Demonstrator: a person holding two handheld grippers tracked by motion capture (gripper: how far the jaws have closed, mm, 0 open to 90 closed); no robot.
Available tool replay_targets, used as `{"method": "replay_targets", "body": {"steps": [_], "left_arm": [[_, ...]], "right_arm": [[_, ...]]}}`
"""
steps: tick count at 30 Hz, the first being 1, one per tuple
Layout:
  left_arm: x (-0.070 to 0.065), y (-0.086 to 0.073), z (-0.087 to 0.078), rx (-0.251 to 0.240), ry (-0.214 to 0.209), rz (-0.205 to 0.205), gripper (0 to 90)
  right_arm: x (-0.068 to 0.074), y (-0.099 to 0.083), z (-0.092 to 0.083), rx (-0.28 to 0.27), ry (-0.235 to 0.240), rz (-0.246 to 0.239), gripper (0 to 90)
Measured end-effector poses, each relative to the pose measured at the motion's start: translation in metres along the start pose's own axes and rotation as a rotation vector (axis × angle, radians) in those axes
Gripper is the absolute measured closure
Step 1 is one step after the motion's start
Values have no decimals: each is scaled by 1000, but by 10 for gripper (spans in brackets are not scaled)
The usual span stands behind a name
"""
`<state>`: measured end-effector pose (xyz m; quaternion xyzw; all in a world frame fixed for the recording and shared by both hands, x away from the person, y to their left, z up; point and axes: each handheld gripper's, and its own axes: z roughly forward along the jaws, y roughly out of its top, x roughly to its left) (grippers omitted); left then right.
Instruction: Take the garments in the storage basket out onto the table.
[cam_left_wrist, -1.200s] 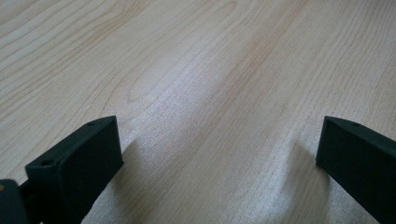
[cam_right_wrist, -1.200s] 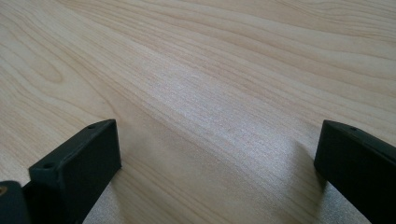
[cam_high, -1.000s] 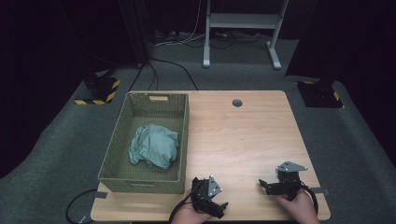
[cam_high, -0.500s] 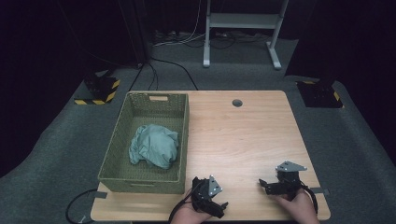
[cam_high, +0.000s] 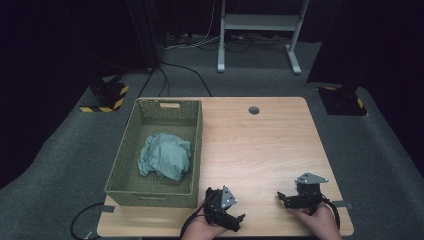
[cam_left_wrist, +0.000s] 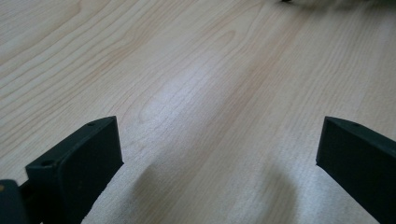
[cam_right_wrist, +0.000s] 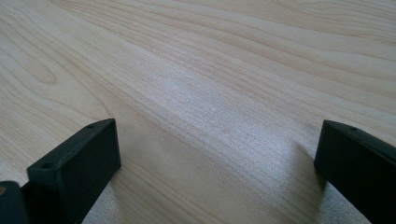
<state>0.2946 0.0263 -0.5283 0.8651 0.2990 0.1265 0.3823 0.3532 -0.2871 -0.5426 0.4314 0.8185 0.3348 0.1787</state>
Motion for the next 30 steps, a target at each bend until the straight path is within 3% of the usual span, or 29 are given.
{"method": "replay_targets", "body": {"steps": [9,12,17,20,30], "left_arm": [[-1,10,-15,-50,17,11,6],[-2,15,-26,-91,19,2,7],[0,17,-36,-108,23,-5,6],[3,19,-42,-122,28,-34,6],[5,21,-57,-147,37,-25,7]], "right_arm": [[0,0,0,0,0,0,0],[0,0,0,1,-1,1,0],[0,0,0,0,-2,1,0],[0,0,0,0,-2,1,0],[0,0,0,0,-2,1,0]]}}
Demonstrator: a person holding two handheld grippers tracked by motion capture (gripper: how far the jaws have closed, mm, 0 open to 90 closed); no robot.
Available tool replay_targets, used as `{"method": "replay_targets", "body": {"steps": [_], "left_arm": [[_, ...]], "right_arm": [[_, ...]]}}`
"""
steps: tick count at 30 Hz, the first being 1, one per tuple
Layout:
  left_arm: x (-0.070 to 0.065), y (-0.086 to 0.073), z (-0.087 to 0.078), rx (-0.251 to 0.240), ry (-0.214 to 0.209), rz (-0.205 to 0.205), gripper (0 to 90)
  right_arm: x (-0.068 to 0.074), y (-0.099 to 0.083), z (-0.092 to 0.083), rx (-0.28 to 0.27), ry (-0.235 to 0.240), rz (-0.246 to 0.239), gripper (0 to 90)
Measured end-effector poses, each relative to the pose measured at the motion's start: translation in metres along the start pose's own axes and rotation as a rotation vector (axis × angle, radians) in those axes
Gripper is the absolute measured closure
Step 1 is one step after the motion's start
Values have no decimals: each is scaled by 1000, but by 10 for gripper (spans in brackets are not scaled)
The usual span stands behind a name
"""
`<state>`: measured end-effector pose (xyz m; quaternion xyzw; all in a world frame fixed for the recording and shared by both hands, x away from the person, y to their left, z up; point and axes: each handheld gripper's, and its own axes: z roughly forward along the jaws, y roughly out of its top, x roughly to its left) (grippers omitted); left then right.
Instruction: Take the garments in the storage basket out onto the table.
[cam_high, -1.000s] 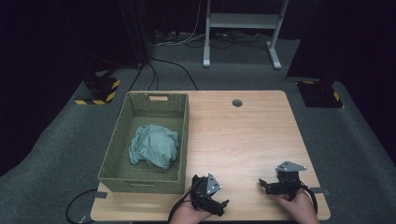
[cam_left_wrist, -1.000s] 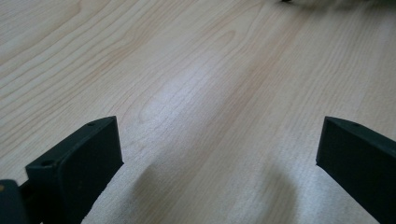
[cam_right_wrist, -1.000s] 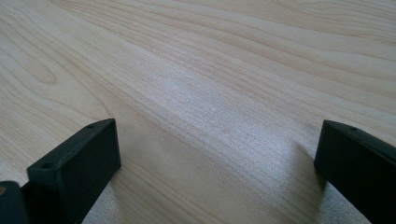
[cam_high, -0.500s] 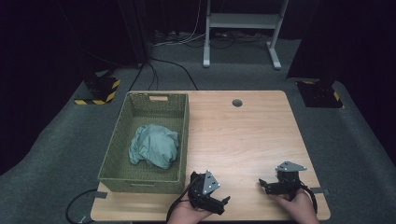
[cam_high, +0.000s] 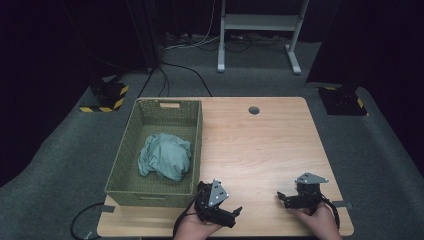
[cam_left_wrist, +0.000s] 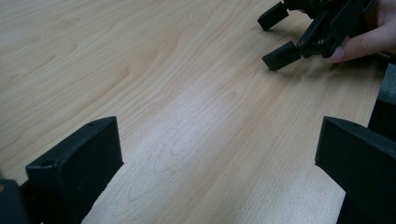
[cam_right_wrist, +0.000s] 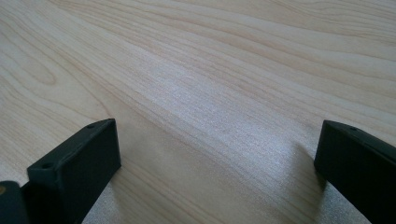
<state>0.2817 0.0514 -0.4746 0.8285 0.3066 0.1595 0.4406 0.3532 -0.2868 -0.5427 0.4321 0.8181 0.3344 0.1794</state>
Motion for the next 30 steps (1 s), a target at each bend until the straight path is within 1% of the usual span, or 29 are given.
{"method": "replay_targets", "body": {"steps": [2,6,11,13,17,20,26,30], "left_arm": [[0,1,-2,-6,2,9,7],[3,3,-7,-23,-3,-5,8],[5,5,-14,-39,3,-7,8],[6,6,-17,-43,7,-3,8],[9,6,-21,-46,8,-16,9],[9,5,-23,-50,5,-9,10],[12,7,-30,-63,15,-20,7],[14,8,-35,-74,18,-17,7]], "right_arm": [[0,0,0,0,0,0,0],[0,0,0,0,0,0,0],[0,0,0,0,0,0,0],[0,0,0,0,0,0,0],[0,0,0,0,0,0,0],[0,0,0,0,0,0,0],[0,0,0,0,0,0,0],[0,0,0,0,0,0,0]]}}
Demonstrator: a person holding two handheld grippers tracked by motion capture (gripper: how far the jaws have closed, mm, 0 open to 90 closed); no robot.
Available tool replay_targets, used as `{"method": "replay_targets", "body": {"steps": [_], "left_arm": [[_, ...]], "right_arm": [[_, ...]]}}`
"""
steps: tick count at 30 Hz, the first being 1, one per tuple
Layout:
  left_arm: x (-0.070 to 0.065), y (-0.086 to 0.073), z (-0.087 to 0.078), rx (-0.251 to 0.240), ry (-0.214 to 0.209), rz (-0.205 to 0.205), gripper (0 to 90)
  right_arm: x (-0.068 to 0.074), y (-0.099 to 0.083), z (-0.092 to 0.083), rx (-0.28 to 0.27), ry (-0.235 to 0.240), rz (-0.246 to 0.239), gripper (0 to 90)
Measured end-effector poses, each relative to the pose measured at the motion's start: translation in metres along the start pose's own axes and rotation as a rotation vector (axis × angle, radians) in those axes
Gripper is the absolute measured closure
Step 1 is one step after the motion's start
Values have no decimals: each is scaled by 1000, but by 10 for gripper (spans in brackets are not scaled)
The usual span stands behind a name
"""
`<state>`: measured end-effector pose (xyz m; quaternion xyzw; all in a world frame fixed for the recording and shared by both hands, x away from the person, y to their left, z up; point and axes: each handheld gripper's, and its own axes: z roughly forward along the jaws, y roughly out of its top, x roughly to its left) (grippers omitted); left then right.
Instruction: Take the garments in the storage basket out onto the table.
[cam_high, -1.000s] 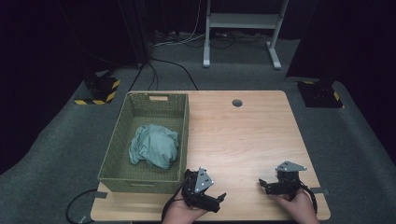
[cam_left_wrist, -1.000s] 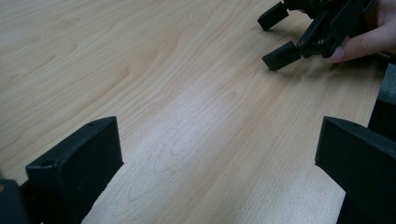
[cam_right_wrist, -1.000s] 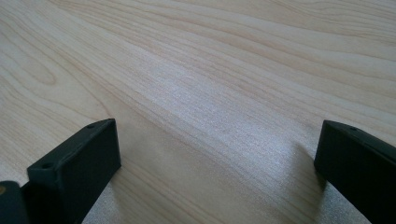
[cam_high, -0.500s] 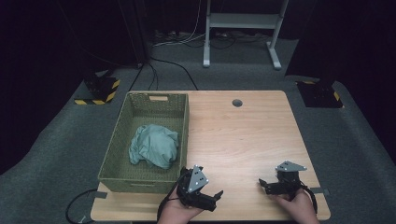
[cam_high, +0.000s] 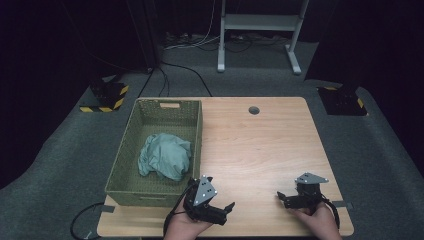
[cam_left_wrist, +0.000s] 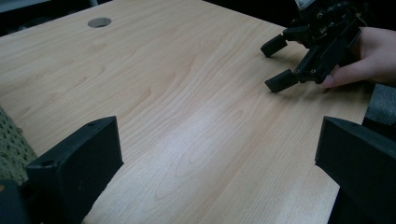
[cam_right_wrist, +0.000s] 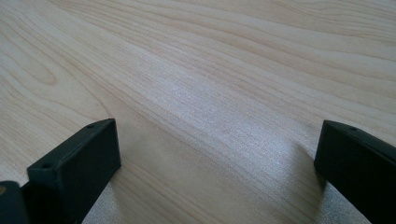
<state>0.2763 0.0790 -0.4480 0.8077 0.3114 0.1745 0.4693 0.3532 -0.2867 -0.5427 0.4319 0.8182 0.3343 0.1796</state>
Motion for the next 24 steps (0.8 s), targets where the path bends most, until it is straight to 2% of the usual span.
{"method": "replay_targets", "body": {"steps": [13,18,24], "left_arm": [[12,0,-13,-23,39,-26,7],[15,1,-19,-39,59,-23,7],[25,1,-31,-59,89,-47,7]], "right_arm": [[0,0,0,0,0,0,0],[0,0,0,0,0,0,0],[0,0,0,0,0,0,0]]}}
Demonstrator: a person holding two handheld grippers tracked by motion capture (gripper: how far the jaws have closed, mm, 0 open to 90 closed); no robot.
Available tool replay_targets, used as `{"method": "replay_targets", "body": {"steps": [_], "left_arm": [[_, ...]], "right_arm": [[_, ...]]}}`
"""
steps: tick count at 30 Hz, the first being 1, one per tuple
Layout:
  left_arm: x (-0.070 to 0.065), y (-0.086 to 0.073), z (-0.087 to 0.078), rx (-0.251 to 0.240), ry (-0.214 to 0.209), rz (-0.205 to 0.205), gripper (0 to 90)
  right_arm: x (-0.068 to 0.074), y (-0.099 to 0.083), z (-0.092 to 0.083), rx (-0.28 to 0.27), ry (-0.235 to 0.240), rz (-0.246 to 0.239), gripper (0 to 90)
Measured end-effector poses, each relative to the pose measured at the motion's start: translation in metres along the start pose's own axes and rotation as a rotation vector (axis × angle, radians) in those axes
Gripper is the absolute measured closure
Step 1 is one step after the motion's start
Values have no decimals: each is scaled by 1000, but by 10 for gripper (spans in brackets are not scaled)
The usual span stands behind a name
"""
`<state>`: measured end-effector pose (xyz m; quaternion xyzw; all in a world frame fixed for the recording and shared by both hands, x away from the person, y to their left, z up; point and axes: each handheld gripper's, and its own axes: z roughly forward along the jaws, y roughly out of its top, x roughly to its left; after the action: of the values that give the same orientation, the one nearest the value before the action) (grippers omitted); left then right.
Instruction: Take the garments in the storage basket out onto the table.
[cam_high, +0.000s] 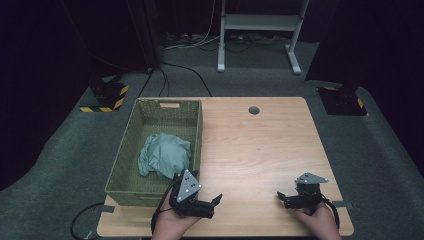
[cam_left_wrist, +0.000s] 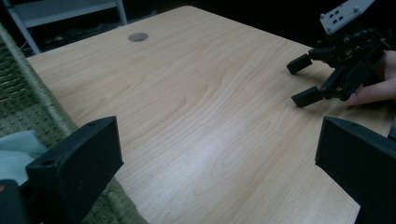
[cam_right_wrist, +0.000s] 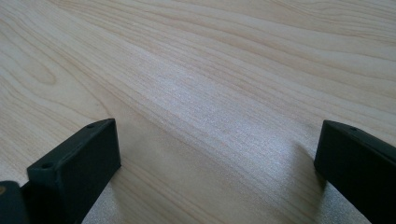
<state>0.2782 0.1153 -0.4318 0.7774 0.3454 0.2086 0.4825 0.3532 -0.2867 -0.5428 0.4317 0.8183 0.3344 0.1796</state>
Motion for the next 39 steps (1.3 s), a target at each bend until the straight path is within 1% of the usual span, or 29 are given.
{"method": "replay_targets", "body": {"steps": [4,10,25,33,39], "left_arm": [[9,0,-7,-11,25,-13,7],[18,-2,-14,-15,52,-32,7],[35,-6,-25,-31,100,-73,7],[49,-9,-37,-54,142,-108,7],[54,-10,-42,-61,163,-118,7]], "right_arm": [[0,0,0,0,0,0,0],[0,0,0,0,0,0,0],[0,0,0,0,0,1,0],[0,0,0,-1,2,2,0],[0,0,0,-1,2,3,0]]}}
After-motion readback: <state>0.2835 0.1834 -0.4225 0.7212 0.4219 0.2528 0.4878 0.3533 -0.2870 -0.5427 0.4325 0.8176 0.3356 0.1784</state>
